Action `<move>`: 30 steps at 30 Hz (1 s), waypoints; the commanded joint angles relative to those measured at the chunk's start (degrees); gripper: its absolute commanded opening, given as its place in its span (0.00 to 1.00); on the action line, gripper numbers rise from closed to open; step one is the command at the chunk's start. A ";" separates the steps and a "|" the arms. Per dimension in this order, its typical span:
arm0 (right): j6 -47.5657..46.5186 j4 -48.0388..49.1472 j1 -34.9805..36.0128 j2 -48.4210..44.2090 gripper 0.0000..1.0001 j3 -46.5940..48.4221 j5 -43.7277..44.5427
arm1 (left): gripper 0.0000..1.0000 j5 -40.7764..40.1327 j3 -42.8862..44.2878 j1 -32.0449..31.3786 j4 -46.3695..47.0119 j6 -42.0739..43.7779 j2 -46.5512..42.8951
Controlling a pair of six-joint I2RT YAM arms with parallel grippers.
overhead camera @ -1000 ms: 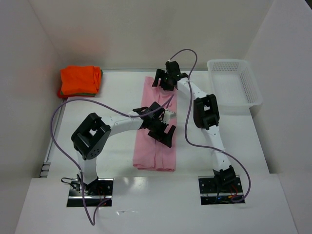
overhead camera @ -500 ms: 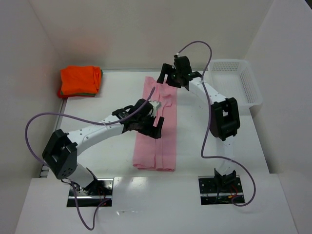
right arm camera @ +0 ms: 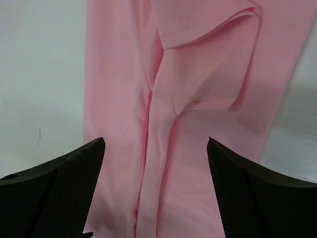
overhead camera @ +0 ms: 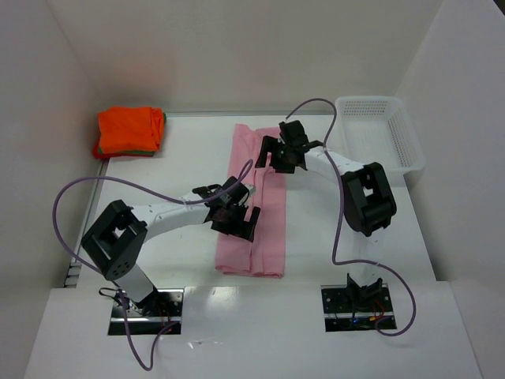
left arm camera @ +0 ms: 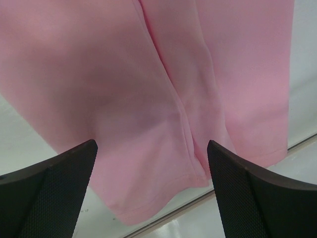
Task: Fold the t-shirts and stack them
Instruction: Rotate the tshirt 90 degrees
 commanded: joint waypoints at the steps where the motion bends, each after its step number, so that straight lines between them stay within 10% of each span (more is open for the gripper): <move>1: 0.67 4.41 1.32 1.68 0.89 0.00 -1.06 | 0.99 4.16 -1.16 -0.24 2.05 -1.40 2.05; 18: 0.14 4.42 1.32 9.68 0.89 3.69 0.00 | 0.99 14.10 -0.01 -1.30 5.83 -2.54 9.18; 30: -0.38 3.80 -0.61 4.50 0.89 7.20 1.57 | 0.99 -4.87 6.05 -0.69 -2.61 -6.05 -2.50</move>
